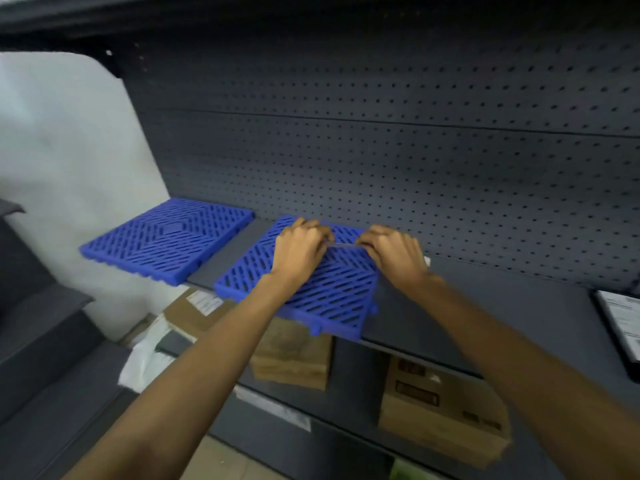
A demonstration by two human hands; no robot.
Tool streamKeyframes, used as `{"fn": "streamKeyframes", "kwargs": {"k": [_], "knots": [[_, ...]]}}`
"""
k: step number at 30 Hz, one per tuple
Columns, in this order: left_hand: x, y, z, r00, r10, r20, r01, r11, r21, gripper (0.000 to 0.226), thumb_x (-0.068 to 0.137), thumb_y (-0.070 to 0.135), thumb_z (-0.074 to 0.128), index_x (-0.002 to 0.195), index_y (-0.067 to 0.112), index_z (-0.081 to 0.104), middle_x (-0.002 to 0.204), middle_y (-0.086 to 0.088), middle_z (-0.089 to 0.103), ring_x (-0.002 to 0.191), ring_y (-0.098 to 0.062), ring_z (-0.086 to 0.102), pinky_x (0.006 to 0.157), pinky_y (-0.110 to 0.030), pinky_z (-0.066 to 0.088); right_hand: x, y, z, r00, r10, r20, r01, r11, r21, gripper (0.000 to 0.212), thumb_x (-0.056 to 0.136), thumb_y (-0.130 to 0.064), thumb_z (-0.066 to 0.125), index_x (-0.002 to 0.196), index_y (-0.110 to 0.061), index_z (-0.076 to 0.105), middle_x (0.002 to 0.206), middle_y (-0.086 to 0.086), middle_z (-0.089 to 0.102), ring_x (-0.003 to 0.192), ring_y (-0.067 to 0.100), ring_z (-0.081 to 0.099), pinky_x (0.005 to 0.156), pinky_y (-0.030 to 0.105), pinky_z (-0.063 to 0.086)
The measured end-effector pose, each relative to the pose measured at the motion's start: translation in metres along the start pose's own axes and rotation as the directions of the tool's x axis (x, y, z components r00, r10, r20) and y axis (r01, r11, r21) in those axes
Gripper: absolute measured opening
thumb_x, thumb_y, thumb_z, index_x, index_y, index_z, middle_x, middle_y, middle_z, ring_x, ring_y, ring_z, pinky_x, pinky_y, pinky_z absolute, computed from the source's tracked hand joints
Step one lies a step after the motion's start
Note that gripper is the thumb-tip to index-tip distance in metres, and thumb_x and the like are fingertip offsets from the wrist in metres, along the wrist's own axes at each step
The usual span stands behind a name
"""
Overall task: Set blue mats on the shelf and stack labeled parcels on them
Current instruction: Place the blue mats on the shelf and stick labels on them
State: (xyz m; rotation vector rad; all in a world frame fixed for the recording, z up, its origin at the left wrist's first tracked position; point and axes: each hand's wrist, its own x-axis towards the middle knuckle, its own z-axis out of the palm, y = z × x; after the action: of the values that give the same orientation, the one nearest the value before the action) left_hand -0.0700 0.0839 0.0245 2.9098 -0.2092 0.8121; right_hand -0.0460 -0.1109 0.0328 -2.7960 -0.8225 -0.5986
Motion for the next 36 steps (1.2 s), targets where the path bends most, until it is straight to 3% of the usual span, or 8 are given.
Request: {"fn": "streamKeyframes", "kwargs": {"k": [6, 9, 12, 18, 25, 32, 36], "knots": [[-0.053, -0.079, -0.04, 0.987, -0.155, -0.05, 0.157, 0.987, 0.037, 0.012, 0.09, 0.025, 0.064, 0.099, 0.028, 0.071, 0.102, 0.002, 0.067, 0.105, -0.026, 0.058, 0.068, -0.038, 0.048, 0.027, -0.09, 0.011, 0.981, -0.193, -0.028, 0.192, 0.981, -0.009, 0.028, 0.104, -0.022, 0.045, 0.123, -0.023, 0.065, 0.124, -0.003, 0.062, 0.101, 0.023, 0.063, 0.071, 0.037, 0.053], [-0.07, -0.123, -0.057, 0.976, -0.205, -0.068, 0.208, 0.977, 0.052, 0.012, 0.09, 0.024, 0.063, 0.099, 0.027, 0.071, 0.103, 0.002, 0.067, 0.104, -0.026, 0.058, 0.067, -0.039, 0.048, 0.044, -0.138, 0.02, 0.966, -0.247, -0.078, 0.245, 0.969, -0.028, 0.027, 0.104, -0.026, 0.045, 0.123, -0.027, 0.064, 0.119, -0.004, 0.065, 0.1, 0.022, 0.064, 0.071, 0.035, 0.05], [-0.079, -0.169, -0.071, 0.97, -0.229, -0.079, 0.234, 0.97, 0.061, 0.01, 0.091, 0.025, 0.064, 0.098, 0.025, 0.071, 0.106, 0.003, 0.069, 0.104, -0.025, 0.059, 0.068, -0.04, 0.05, 0.064, -0.181, 0.033, 0.952, -0.286, -0.109, 0.286, 0.958, -0.02, 0.025, 0.101, -0.023, 0.049, 0.121, -0.027, 0.064, 0.114, -0.003, 0.067, 0.104, 0.022, 0.063, 0.081, 0.035, 0.049], [-0.087, -0.263, -0.086, 0.971, -0.233, -0.052, 0.236, 0.969, 0.071, 0.011, 0.091, 0.021, 0.064, 0.097, 0.024, 0.072, 0.107, 0.004, 0.068, 0.106, -0.023, 0.058, 0.071, -0.039, 0.051, 0.112, -0.26, 0.063, 0.949, -0.299, -0.104, 0.3, 0.954, 0.001, 0.026, 0.101, -0.026, 0.049, 0.121, -0.028, 0.065, 0.121, -0.007, 0.064, 0.112, 0.019, 0.059, 0.091, 0.033, 0.046], [-0.098, -0.368, -0.088, 0.98, -0.198, -0.015, 0.198, 0.978, 0.058, 0.01, 0.091, 0.02, 0.063, 0.096, 0.022, 0.072, 0.105, 0.0, 0.07, 0.101, -0.026, 0.058, 0.072, -0.04, 0.052, 0.153, -0.345, 0.106, 0.962, -0.264, -0.076, 0.267, 0.963, 0.032, 0.031, 0.102, -0.022, 0.048, 0.126, -0.03, 0.065, 0.125, -0.008, 0.063, 0.113, 0.019, 0.058, 0.092, 0.034, 0.046], [-0.111, -0.428, -0.077, 0.976, -0.215, -0.019, 0.216, 0.976, 0.024, 0.008, 0.086, 0.021, 0.069, 0.093, 0.023, 0.073, 0.105, 0.003, 0.071, 0.1, -0.023, 0.059, 0.07, -0.036, 0.051, 0.173, -0.389, 0.134, 0.963, -0.269, -0.028, 0.269, 0.963, 0.005, 0.032, 0.082, -0.016, 0.074, 0.113, -0.022, 0.074, 0.107, -0.001, 0.07, 0.101, 0.027, 0.062, 0.075, 0.038, 0.05], [-0.116, -0.445, -0.057, 0.971, -0.237, 0.017, 0.237, 0.971, 0.012, 0.008, 0.088, 0.022, 0.068, 0.094, 0.024, 0.074, 0.107, 0.005, 0.069, 0.104, -0.021, 0.058, 0.069, -0.037, 0.052, 0.179, -0.395, 0.157, 0.97, -0.243, 0.011, 0.244, 0.97, -0.019, 0.038, 0.083, -0.017, 0.076, 0.119, -0.026, 0.071, 0.112, -0.004, 0.068, 0.107, 0.025, 0.06, 0.081, 0.037, 0.052]]}}
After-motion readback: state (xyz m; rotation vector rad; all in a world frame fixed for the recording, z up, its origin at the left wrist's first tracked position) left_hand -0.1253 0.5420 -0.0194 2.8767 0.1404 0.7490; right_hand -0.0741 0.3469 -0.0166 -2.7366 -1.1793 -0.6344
